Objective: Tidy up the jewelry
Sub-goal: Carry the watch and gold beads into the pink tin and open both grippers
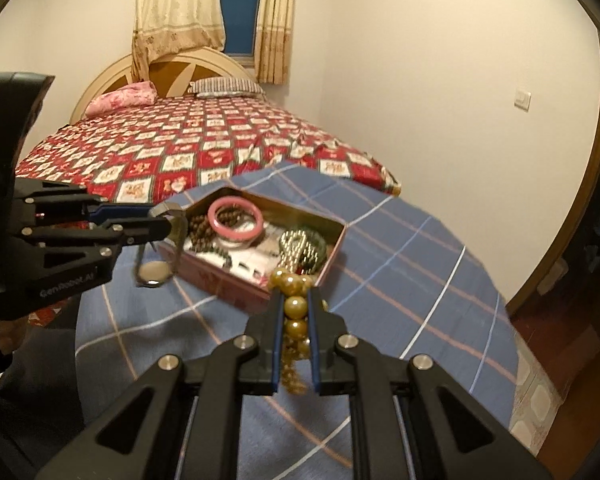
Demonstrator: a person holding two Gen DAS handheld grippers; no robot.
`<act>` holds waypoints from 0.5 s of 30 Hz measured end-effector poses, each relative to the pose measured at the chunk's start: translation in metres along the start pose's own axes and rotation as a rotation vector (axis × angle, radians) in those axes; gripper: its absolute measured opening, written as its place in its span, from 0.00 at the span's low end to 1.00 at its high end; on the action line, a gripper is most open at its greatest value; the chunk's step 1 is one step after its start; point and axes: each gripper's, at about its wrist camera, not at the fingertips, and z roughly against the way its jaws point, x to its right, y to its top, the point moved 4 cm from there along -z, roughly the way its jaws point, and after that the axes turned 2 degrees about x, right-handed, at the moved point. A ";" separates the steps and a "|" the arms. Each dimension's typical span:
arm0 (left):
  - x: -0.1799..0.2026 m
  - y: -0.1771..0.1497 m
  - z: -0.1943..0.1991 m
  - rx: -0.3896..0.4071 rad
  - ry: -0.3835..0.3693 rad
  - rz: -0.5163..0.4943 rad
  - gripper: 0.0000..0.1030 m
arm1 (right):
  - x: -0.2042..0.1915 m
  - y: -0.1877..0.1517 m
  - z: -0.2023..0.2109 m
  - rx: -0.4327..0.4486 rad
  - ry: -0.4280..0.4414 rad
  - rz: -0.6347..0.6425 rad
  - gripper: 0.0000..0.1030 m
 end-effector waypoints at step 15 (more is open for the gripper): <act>-0.030 0.040 -0.019 0.030 0.076 -0.014 0.14 | 0.001 0.053 -0.015 0.070 0.009 0.035 0.12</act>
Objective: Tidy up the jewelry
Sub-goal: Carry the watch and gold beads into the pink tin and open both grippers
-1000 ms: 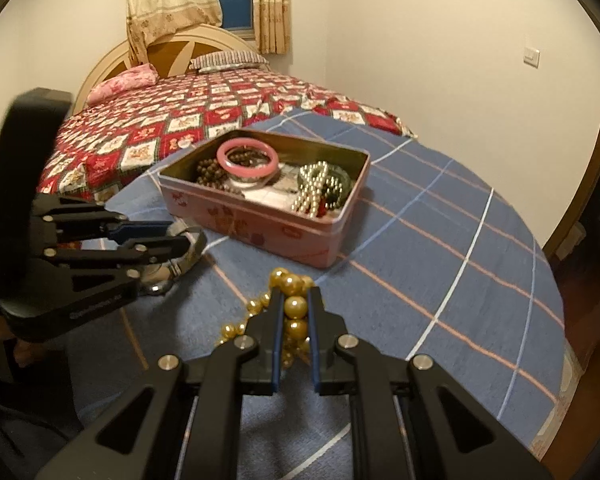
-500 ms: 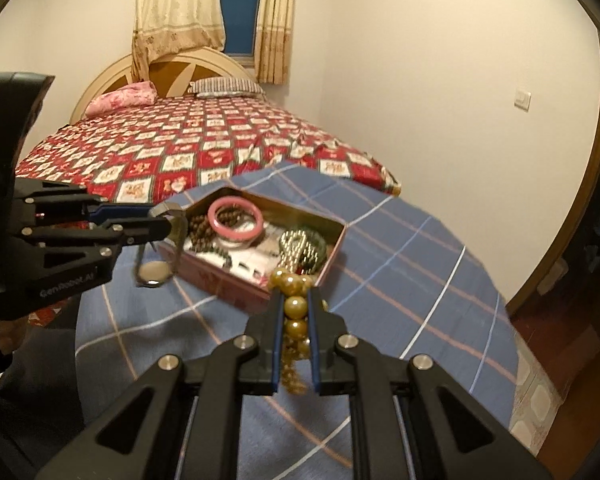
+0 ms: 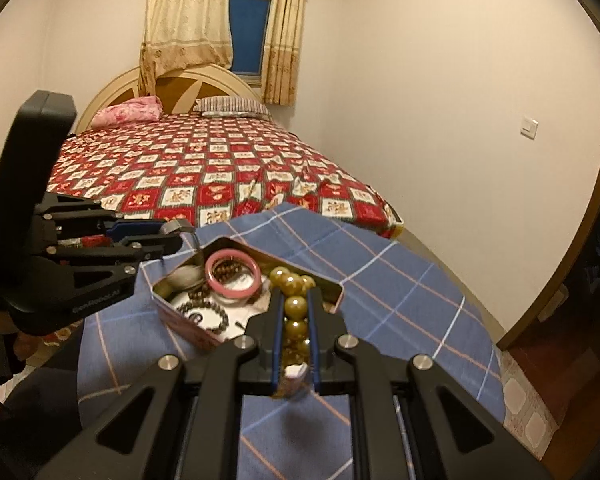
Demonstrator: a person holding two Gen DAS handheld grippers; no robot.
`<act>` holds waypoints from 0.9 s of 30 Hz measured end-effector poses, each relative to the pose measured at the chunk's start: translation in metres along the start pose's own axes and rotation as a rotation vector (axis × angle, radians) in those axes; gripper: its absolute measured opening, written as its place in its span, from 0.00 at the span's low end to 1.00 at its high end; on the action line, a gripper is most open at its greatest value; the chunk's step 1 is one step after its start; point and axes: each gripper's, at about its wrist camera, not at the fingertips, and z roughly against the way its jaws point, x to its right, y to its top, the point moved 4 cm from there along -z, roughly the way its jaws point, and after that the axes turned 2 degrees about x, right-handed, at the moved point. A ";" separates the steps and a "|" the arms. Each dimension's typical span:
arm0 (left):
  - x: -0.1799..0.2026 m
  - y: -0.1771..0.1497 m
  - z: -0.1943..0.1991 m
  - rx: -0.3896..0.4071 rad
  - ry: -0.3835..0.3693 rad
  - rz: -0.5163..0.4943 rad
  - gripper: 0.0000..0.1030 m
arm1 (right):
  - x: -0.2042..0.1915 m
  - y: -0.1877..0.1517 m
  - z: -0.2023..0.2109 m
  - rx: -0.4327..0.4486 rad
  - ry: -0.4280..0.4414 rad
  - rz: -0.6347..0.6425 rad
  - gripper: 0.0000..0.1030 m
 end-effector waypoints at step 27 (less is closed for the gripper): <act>-0.015 -0.004 -0.084 -0.082 0.062 0.000 0.15 | 0.000 0.010 -0.097 -0.096 -0.017 0.045 0.12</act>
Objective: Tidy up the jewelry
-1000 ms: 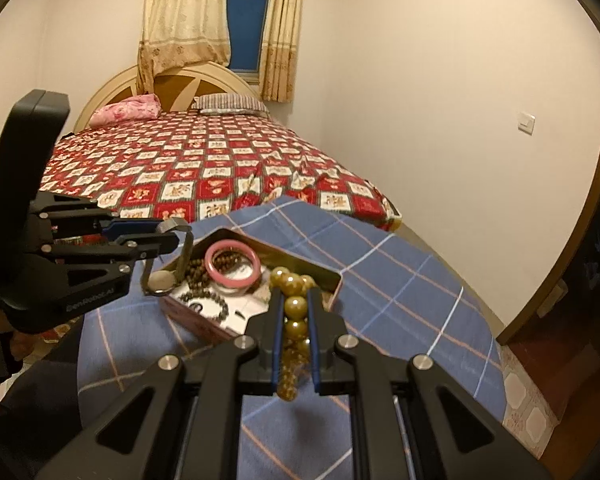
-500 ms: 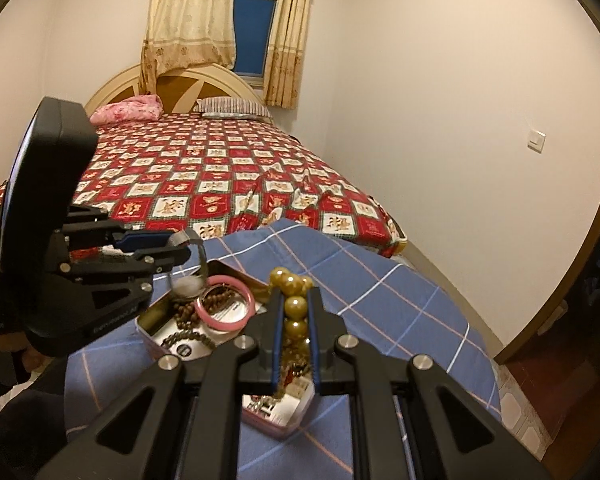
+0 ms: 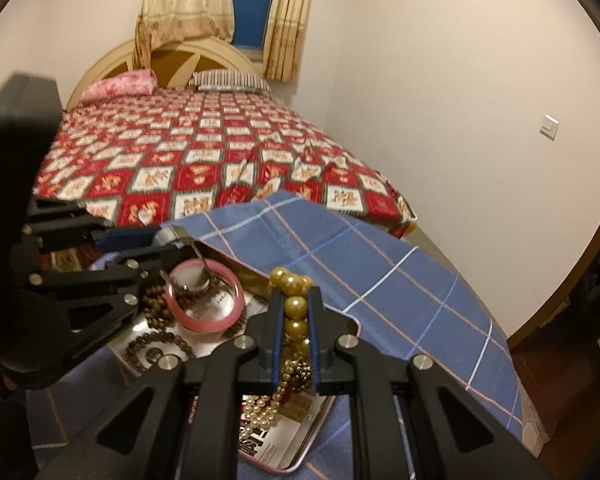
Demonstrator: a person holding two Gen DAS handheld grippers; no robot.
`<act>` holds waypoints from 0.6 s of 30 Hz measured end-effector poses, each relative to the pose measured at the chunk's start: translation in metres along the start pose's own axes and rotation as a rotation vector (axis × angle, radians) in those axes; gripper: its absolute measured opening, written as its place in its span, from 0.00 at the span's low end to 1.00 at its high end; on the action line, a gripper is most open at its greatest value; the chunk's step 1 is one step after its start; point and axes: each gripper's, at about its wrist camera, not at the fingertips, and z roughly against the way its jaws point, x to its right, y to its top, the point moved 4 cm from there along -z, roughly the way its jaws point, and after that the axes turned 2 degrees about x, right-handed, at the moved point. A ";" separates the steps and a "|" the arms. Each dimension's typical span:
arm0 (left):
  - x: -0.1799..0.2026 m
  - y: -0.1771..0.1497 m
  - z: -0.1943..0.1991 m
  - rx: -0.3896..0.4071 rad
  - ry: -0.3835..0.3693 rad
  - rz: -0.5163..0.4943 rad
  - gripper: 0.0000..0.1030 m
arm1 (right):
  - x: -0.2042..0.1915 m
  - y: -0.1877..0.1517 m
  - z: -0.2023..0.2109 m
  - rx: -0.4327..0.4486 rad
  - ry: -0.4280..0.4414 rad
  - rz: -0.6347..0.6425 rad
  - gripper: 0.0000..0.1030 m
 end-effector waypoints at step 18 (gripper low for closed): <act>-0.013 -0.006 0.024 0.047 0.049 0.028 0.77 | 0.011 -0.016 0.006 -0.017 -0.054 -0.015 0.61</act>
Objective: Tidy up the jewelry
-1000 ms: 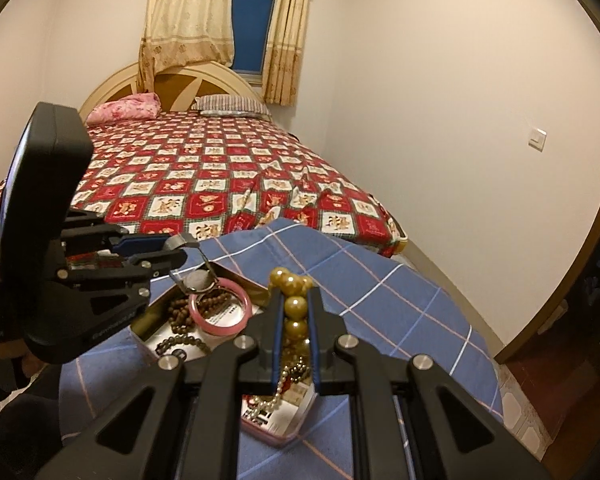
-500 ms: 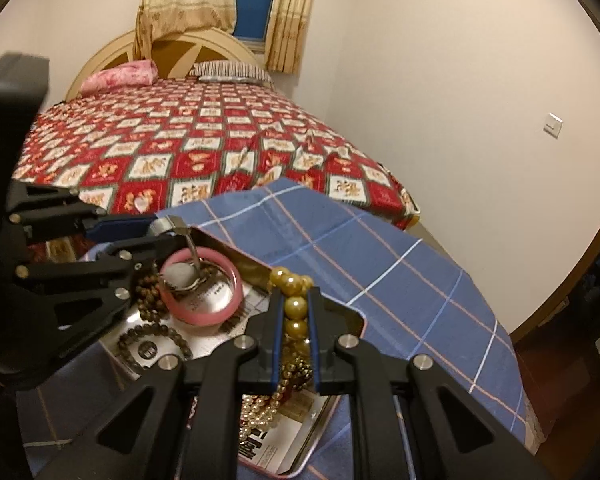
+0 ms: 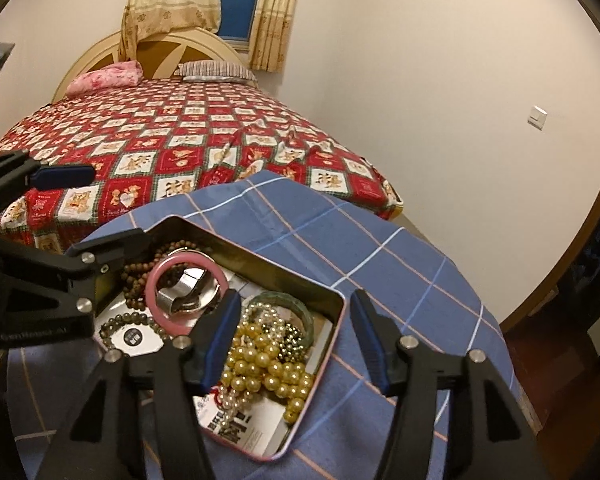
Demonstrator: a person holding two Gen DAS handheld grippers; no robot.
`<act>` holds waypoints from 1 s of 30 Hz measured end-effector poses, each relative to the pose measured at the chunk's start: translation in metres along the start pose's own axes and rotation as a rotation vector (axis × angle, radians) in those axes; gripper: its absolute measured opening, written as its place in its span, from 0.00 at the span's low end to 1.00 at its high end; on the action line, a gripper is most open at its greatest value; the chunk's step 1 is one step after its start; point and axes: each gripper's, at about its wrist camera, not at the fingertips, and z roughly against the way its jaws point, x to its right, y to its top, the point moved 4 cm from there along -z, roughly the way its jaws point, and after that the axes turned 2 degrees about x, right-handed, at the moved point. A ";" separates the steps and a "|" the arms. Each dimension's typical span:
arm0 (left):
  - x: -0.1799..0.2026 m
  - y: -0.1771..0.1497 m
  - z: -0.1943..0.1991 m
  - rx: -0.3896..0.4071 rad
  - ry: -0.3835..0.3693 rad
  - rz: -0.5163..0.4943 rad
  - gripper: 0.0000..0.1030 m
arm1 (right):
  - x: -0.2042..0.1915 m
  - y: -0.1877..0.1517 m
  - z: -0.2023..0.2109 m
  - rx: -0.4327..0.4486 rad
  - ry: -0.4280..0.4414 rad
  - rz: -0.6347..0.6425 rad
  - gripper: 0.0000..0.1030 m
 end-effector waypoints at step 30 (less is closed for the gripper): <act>-0.006 -0.017 0.040 0.022 -0.011 0.067 0.77 | -0.005 0.002 0.042 0.071 -0.008 -0.015 0.67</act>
